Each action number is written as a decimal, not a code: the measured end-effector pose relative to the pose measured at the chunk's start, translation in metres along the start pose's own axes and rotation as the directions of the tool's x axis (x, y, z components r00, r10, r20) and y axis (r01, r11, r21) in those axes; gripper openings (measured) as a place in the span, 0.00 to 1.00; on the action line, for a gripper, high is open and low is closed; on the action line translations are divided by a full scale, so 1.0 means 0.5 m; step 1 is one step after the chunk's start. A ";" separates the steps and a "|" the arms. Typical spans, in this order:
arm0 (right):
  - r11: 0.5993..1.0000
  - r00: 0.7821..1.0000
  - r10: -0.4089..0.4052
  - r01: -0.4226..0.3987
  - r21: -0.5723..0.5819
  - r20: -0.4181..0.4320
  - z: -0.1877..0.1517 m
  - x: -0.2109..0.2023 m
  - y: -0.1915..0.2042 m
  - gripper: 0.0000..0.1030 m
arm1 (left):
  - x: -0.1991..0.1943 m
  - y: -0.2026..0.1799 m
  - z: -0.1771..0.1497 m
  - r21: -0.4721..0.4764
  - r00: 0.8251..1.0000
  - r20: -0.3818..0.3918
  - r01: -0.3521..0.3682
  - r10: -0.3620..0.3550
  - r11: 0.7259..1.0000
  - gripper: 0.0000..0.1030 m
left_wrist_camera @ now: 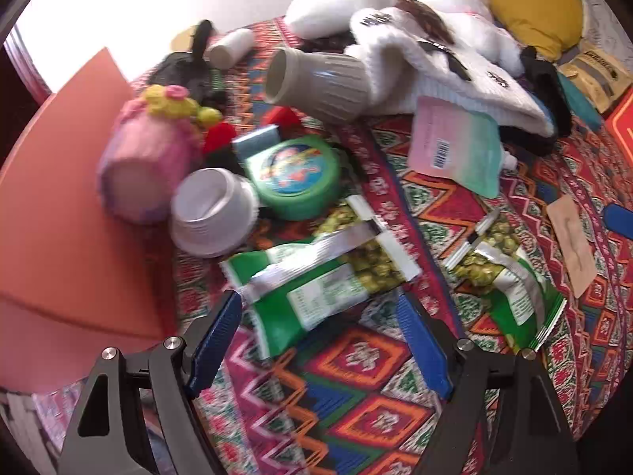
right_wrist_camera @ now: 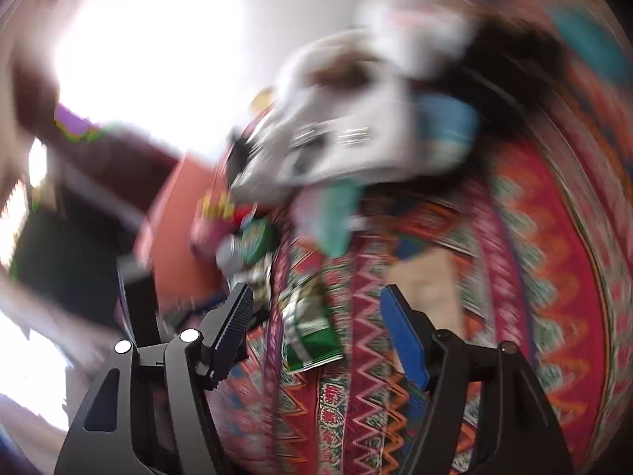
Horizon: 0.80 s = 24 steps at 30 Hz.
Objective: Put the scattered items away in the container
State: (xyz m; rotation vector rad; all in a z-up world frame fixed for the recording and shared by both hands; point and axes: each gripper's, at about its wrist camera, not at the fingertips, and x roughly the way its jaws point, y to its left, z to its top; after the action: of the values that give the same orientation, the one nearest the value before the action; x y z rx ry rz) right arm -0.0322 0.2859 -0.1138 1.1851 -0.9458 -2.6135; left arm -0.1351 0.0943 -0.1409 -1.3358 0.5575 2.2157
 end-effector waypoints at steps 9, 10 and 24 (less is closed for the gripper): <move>0.926 0.954 -0.264 0.210 -0.313 -0.141 -0.044 0.156 0.080 0.37 | -0.010 0.008 0.003 -0.041 0.998 0.033 0.062 -0.061 0.997 0.19; 0.939 0.962 -0.230 0.179 -0.295 -0.147 -0.040 0.149 0.078 0.35 | -0.015 0.008 0.001 -0.041 0.998 0.038 0.055 -0.053 0.998 0.15; 0.984 0.992 -0.106 0.095 -0.151 -0.068 -0.025 0.088 0.048 0.34 | -0.097 -0.011 0.013 -0.006 0.978 0.141 0.153 -0.151 0.988 0.02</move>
State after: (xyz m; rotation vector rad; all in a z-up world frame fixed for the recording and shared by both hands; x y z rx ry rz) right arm -0.0568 0.2454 -0.1341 1.3151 -0.6831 -2.6405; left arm -0.1169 0.0927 -0.0954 -1.1789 0.3729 2.1715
